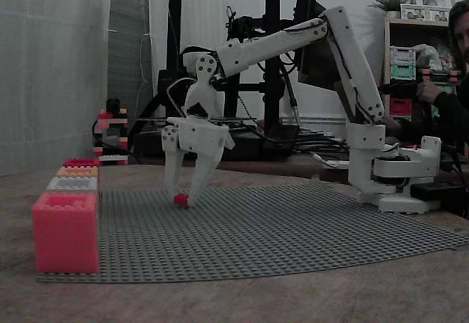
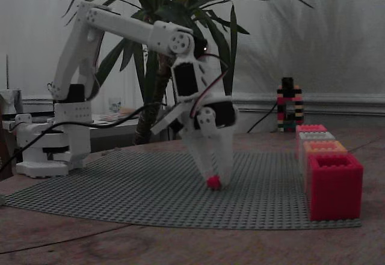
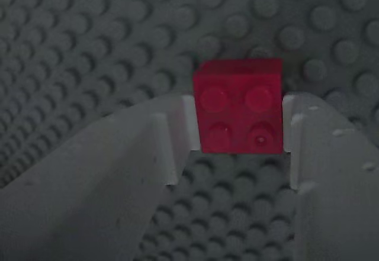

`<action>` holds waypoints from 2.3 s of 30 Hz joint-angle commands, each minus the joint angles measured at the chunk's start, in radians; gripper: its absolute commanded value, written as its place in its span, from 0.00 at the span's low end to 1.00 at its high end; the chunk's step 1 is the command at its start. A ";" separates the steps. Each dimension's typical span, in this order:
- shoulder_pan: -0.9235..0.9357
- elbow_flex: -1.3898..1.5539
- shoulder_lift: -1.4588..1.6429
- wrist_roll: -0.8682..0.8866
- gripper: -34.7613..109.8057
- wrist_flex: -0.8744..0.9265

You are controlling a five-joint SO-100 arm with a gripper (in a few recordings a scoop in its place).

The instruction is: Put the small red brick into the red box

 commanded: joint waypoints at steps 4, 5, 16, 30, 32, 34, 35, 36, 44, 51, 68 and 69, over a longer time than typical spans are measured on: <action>0.025 -0.394 -0.008 0.018 0.24 0.170; 0.032 -0.488 -0.025 0.018 0.24 0.199; 0.103 -1.190 -0.433 -0.084 0.24 -0.170; 0.107 -1.259 -0.571 -0.089 0.24 -0.115; 0.114 -1.259 -0.571 -0.084 0.24 -0.089; 0.120 -1.256 -0.566 -0.078 0.24 -0.060; 0.124 -1.252 -0.561 -0.074 0.24 -0.043; 0.129 -1.244 -0.557 -0.069 0.24 -0.031; 0.144 -1.232 -0.572 -0.089 0.24 -0.075; 0.149 -1.232 -0.592 -0.083 0.29 -0.083; 0.155 -1.223 -0.552 -0.057 0.30 -0.100; 0.153 -1.195 -0.512 -0.049 0.26 -0.100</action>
